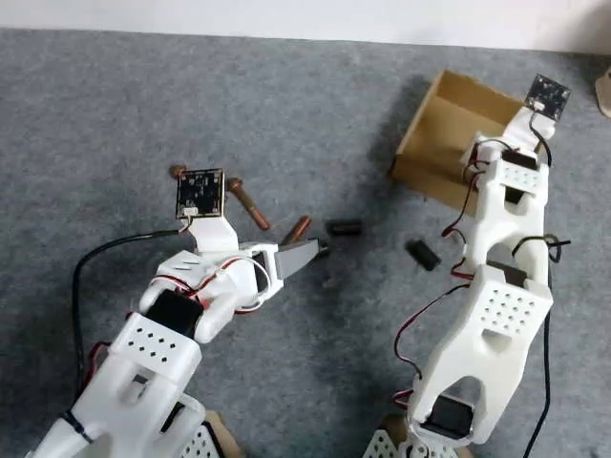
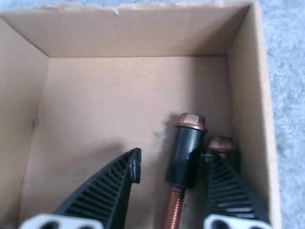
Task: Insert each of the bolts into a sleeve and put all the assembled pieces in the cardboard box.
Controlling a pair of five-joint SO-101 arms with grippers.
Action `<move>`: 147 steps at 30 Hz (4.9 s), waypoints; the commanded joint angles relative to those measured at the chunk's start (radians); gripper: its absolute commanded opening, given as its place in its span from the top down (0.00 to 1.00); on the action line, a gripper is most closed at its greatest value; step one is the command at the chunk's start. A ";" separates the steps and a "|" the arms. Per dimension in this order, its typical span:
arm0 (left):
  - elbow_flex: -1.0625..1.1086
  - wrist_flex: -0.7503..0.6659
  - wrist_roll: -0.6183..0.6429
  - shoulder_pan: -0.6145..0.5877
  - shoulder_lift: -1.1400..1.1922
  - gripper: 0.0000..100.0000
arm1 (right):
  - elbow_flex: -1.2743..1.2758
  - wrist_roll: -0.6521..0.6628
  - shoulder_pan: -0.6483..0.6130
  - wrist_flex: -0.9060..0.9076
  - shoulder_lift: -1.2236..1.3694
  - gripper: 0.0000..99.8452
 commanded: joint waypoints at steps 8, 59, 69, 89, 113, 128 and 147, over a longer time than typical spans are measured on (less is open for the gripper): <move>-0.010 0.000 0.005 -0.010 -0.016 0.63 | -0.369 -0.052 -0.070 0.386 -0.033 0.93; -0.010 0.002 0.003 -0.013 -0.018 0.63 | -0.291 1.392 -0.409 1.152 -0.031 0.82; -0.031 -0.072 0.002 -0.300 -0.024 0.63 | -0.289 1.421 -0.507 1.153 -0.025 0.82; 0.077 -0.086 -0.238 -0.964 -0.024 0.63 | -0.111 1.427 -0.642 1.070 -0.022 0.82; 0.530 -0.976 -0.232 -1.283 -0.019 0.63 | -0.101 1.407 -0.630 1.124 -0.031 0.82; 0.530 -0.870 -0.232 -1.214 -0.021 0.63 | -0.275 1.364 -0.648 1.116 -0.065 0.82; 0.530 -0.870 -0.235 -1.211 -0.022 0.63 | -0.326 1.407 -0.634 0.970 -0.036 0.82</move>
